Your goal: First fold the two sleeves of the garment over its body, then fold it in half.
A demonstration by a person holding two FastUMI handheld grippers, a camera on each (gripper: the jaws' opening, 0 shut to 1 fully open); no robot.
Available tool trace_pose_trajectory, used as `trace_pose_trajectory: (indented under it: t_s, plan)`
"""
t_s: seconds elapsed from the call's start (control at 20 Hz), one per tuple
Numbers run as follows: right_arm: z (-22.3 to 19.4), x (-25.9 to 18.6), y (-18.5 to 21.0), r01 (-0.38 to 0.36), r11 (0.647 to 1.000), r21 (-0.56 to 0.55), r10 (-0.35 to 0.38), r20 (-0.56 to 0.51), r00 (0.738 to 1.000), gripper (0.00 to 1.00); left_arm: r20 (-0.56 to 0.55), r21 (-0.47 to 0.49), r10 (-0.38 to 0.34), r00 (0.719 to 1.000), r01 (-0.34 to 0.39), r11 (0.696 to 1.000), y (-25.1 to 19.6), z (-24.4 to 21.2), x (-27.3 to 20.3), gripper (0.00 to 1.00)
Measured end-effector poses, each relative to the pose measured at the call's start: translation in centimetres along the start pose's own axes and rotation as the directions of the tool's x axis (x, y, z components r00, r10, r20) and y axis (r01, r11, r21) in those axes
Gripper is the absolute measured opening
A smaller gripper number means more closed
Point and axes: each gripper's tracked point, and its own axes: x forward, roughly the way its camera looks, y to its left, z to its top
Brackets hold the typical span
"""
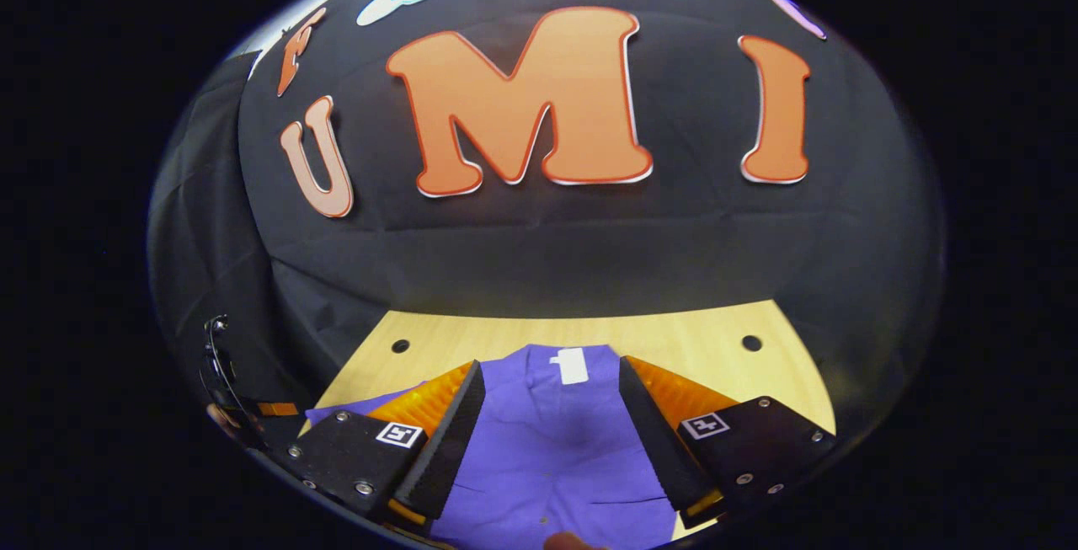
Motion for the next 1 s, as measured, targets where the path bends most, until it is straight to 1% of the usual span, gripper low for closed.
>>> trace_pose_trajectory:
  t_s: [0.15,0.3,0.35,0.4,0.45,0.55,0.65,0.8,0.85,0.9,0.95,1.0]
  plan:
    - [0.7,-2.0,-1.4,0.03,0.999,0.015,-0.03,0.054,0.998,0.95,-0.14,-0.031,-0.008,0.99,0.004,0.999,0.8,-1.7,2.6,0.98]
    - [0.3,-4.2,-2.7,0.059,0.998,0.012,-0.06,0.088,0.994,0.95,-0.224,-0.027,0.009,0.975,-0.015,1.0,2.0,-2.8,5.4,0.98]
    - [-0.1,-4.6,-3.1,0.076,0.997,0.002,-0.076,0.087,0.993,1.0,-0.254,-0.031,0.003,0.967,-0.011,0.999,1.9,-3.3,6.4,0.98]
    - [-0.7,-5.0,-3.4,0.091,0.996,-0.009,-0.09,0.081,0.993,0.95,-0.282,-0.035,-0.004,0.959,-0.006,0.999,2.1,-3.7,7.3,0.98]
    - [-1.1,-5.3,-3.7,0.111,0.994,-0.02,-0.109,0.08,0.991,0.95,-0.305,-0.036,-0.013,0.952,0.002,0.999,2.1,-4.0,8.0,0.98]
    - [-2.0,-5.8,-4.0,0.135,0.99,-0.034,-0.132,0.082,0.988,0.95,-0.333,-0.032,-0.008,0.943,-0.002,0.999,2.2,-4.6,9.8,0.98]
    - [-2.7,-6.8,-3.9,0.14,0.99,-0.035,-0.138,0.064,0.988,0.95,-0.352,-0.029,0.003,0.936,-0.015,0.999,2.2,-4.9,11.4,0.98]
    - [-3.4,-7.7,-4.3,0.156,0.987,-0.025,-0.154,0.053,0.987,0.95,-0.382,-0.027,0.003,0.924,-0.014,1.0,2.3,-5.1,12.9,0.96]
    - [-3.5,-8.0,-4.5,0.161,0.987,-0.022,-0.159,0.051,0.986,0.95,-0.395,-0.018,0.028,0.918,-0.038,0.999,2.7,-5.1,13.0,0.96]
    - [-3.6,-8.2,-4.7,0.169,0.985,-0.019,-0.168,0.049,0.985,0.95,-0.392,-0.012,0.033,0.92,-0.041,0.999,2.6,-4.6,13.2,0.94]
    - [-3.7,-8.4,-4.9,0.172,0.985,-0.017,-0.171,0.047,0.984,0.96,-0.395,-0.001,0.059,0.917,-0.064,0.998,3.0,-4.6,13.7,0.91]
    - [-3.9,-8.4,-5.0,0.174,0.985,-0.014,-0.173,0.043,0.984,0.95,-0.422,0.018,0.092,0.902,-0.094,0.995,3.2,-4.9,13.7,0.87]
